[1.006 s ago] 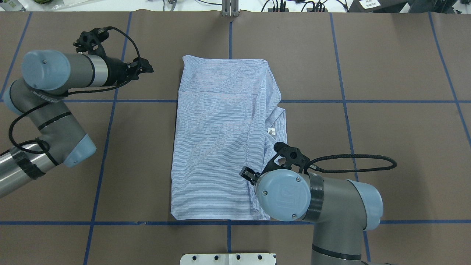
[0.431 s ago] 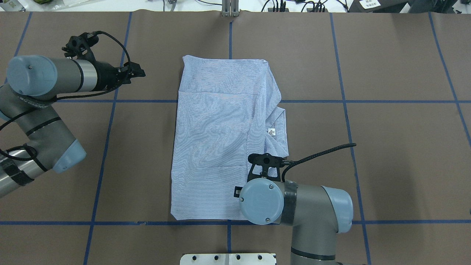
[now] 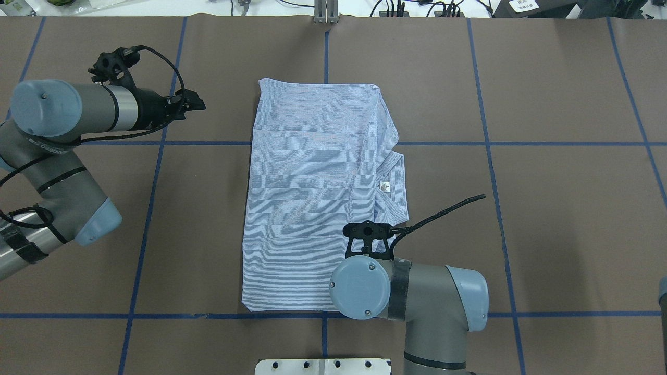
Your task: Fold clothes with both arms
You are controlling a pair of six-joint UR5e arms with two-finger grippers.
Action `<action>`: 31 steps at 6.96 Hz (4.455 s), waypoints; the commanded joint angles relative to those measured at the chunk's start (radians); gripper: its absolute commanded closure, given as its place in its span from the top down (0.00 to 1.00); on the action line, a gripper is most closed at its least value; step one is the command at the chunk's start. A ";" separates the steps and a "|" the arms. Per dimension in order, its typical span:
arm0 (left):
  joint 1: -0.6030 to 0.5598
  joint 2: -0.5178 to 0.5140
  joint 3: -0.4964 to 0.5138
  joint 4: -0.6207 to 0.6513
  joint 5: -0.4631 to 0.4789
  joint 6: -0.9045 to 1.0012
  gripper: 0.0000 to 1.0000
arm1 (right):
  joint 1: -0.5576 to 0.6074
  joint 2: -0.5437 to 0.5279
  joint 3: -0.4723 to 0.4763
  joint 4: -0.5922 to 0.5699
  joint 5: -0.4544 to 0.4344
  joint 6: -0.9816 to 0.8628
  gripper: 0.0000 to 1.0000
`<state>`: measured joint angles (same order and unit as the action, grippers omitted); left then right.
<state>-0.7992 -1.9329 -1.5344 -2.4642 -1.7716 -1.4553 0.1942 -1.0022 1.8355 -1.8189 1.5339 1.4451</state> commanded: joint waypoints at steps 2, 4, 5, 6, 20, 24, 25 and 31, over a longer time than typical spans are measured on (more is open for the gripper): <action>0.003 0.000 0.008 -0.001 0.001 -0.003 0.64 | 0.010 -0.183 0.196 -0.042 0.002 -0.060 1.00; 0.003 0.000 0.007 -0.001 0.001 -0.003 0.64 | 0.013 -0.277 0.290 -0.085 0.006 -0.077 1.00; 0.003 0.000 0.005 -0.001 0.001 -0.003 0.64 | 0.002 -0.256 0.288 -0.085 0.005 -0.075 1.00; 0.003 -0.001 0.005 -0.001 0.000 -0.003 0.64 | 0.016 -0.183 0.240 -0.079 -0.003 -0.075 1.00; -0.028 0.129 -0.130 0.001 -0.063 0.001 0.63 | 0.268 -0.152 0.105 0.026 0.020 -0.365 1.00; -0.021 0.130 -0.124 0.001 -0.061 0.001 0.63 | 0.102 -0.118 0.117 0.136 0.028 0.466 1.00; -0.021 0.129 -0.122 0.001 -0.060 0.001 0.63 | 0.068 -0.118 0.125 0.138 0.023 0.635 1.00; -0.020 0.129 -0.125 0.001 -0.057 -0.003 0.64 | -0.025 -0.128 0.059 0.280 0.000 1.062 0.98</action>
<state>-0.8196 -1.8040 -1.6595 -2.4636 -1.8297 -1.4583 0.1718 -1.1291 1.9262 -1.5715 1.5332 2.4560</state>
